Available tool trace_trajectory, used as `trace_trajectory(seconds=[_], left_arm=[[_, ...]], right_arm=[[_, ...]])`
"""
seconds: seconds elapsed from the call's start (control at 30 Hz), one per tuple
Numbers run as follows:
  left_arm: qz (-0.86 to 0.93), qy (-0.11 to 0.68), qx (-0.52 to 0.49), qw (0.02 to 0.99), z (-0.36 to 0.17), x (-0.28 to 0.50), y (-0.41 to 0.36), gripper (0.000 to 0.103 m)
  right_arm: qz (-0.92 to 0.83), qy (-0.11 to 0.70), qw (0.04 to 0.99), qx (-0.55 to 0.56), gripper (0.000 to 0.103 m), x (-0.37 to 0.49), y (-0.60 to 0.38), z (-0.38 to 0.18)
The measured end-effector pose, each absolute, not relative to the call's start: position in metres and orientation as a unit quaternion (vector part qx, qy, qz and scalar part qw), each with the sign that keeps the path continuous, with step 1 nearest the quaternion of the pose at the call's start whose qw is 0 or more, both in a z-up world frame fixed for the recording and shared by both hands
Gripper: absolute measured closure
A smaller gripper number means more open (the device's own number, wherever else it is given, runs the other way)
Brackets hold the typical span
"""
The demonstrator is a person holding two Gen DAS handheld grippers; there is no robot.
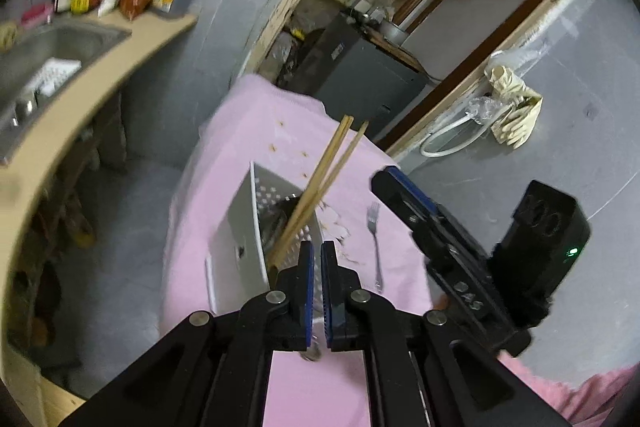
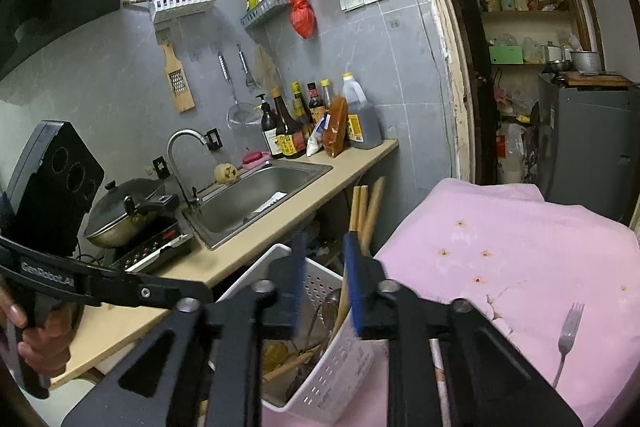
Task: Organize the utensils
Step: 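Carry the gold spoon and chopstick to the white holder and drop them inside, then move both tools back over the silver spoon and fork on the cloth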
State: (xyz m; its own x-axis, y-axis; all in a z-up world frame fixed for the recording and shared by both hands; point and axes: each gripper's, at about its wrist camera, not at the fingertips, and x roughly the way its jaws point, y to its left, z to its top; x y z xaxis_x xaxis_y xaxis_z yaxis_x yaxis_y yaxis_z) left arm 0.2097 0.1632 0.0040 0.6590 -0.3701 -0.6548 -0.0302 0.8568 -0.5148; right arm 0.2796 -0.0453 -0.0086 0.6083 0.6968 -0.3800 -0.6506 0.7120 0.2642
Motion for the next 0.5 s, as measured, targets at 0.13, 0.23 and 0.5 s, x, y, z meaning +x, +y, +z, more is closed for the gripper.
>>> trace_trajectory(seconds=[0.13,0.23,0.5], left_arm=[[-0.075,0.379,-0.209,0.898,0.013,0.208,0.156,0.090],[-0.061,0.348,-0.177,0.919,0.019,0.205,0.147,0.064],[-0.022,0.285,-0.110,0.952,0.028,0.200,0.112,0.027]], right_arm=[[0.349,0.220,0.909,0.054,0.064,0.270,-0.061,0.001],[0.318,0.206,0.924,0.051,0.048,0.261,-0.078,0.008],[0.223,0.184,0.957,0.033,0.013,0.242,-0.126,0.024]])
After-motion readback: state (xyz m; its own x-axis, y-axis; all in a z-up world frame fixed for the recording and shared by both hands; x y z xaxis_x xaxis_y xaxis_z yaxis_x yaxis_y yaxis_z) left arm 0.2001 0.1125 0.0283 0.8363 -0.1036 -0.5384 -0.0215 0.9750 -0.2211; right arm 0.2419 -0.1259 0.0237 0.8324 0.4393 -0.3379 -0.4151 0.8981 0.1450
